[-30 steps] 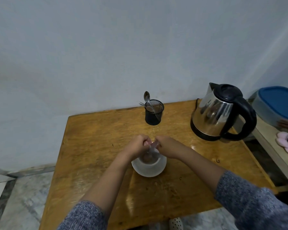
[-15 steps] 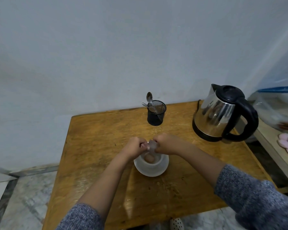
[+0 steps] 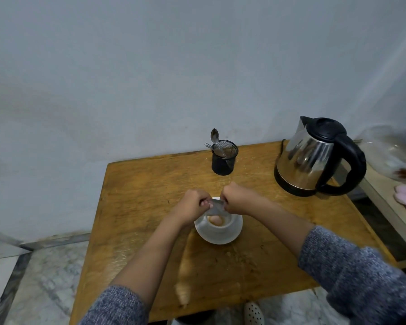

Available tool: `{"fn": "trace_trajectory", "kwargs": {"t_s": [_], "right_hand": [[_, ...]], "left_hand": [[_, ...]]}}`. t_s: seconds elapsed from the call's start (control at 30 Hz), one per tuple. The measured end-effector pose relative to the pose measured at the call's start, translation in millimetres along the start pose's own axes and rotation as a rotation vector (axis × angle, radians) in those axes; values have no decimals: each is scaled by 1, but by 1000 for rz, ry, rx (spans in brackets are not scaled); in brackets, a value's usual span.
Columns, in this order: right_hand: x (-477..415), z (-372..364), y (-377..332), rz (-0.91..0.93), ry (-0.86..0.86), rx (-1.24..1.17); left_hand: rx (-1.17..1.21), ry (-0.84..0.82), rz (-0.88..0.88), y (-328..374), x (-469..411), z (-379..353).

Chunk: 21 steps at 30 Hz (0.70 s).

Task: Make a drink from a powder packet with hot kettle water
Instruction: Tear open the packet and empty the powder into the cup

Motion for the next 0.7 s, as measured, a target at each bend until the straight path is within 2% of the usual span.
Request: {"fn": "trace_trajectory", "kwargs": {"t_s": [0.3,0.7], "right_hand": [[6,-2,0,2,67,-120],[19,4,6,-9,144,-26]], "left_hand": [[62,178,46,-2,12,-3],[95,222,13,8,11,-3]]}}
Point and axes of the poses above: each hand's wrist, its own x-axis away from the middle knuckle, its own z-axis out of the back of the hand, y = z × x, the point moved 3 cm from there along -x, towards the middle knuckle, and after that the axes turned 3 degrees about -z, right-handed, at the moved point
